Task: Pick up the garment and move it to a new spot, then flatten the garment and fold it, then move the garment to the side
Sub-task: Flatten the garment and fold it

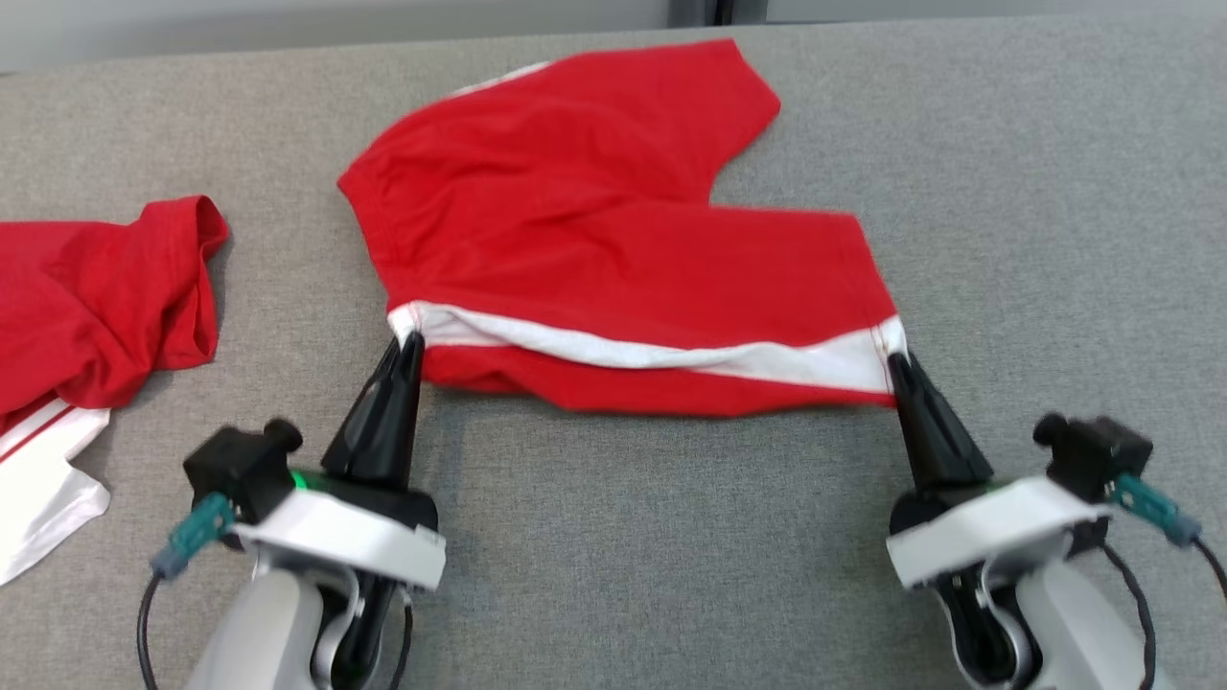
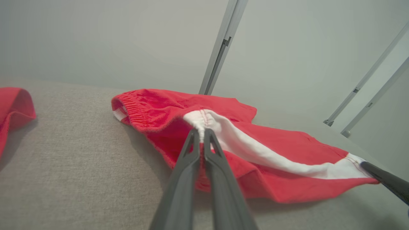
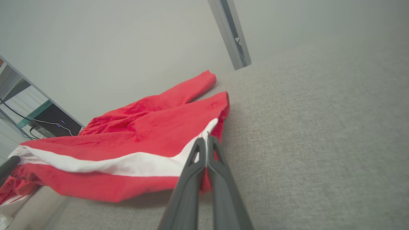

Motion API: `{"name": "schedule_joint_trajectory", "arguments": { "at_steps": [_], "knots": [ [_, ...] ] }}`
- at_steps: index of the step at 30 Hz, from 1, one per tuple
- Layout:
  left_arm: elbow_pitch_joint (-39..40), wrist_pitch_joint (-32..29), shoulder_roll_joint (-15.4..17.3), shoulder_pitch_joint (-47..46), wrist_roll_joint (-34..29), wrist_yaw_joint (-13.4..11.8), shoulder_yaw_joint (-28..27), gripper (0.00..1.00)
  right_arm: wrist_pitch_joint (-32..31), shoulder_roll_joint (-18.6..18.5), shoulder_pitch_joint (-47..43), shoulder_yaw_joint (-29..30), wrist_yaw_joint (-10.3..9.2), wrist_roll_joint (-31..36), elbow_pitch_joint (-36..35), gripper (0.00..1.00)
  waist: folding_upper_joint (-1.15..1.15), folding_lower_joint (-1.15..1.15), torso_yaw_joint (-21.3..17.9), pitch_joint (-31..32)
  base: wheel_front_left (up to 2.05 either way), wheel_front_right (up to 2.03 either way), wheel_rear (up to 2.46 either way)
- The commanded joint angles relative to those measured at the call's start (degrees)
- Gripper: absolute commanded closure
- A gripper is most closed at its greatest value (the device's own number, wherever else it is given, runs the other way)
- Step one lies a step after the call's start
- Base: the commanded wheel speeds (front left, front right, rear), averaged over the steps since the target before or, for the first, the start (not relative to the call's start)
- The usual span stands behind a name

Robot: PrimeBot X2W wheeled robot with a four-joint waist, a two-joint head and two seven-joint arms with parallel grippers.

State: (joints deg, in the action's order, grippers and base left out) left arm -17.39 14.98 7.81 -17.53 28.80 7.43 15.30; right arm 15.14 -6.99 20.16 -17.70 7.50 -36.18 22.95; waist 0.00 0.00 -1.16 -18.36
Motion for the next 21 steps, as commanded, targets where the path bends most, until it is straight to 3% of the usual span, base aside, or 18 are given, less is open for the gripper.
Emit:
{"name": "schedule_joint_trajectory", "arguments": {
  "at_steps": [1, 10, 21],
  "knots": [
    [1.9, 0.2, 0.1, 2.5, -0.5, 0.1, -0.7, 1.0, 0.0, 0.1, -2.9, 0.8, 0.0, 0.6, -1.8, 1.0, 0.0, 0.0, 0.0, 1.5, 0.0, 0.0, 0.0],
    [12.6, -0.2, 1.8, 16.3, -2.3, -1.2, -1.1, 1.0, -1.7, 1.7, -19.5, 4.8, -0.01, 3.9, -11.1, 1.0, 0.0, 0.0, 0.2, 6.3, 0.0, 0.0, 0.0],
    [25.1, -4.7, 3.3, 29.3, -1.1, -6.4, -1.9, 1.0, -11.3, 3.4, -33.7, 11.7, -0.01, 8.2, -23.1, 1.0, 0.0, 0.0, -1.2, 11.3, 0.0, 0.0, 0.0]
  ]
}}
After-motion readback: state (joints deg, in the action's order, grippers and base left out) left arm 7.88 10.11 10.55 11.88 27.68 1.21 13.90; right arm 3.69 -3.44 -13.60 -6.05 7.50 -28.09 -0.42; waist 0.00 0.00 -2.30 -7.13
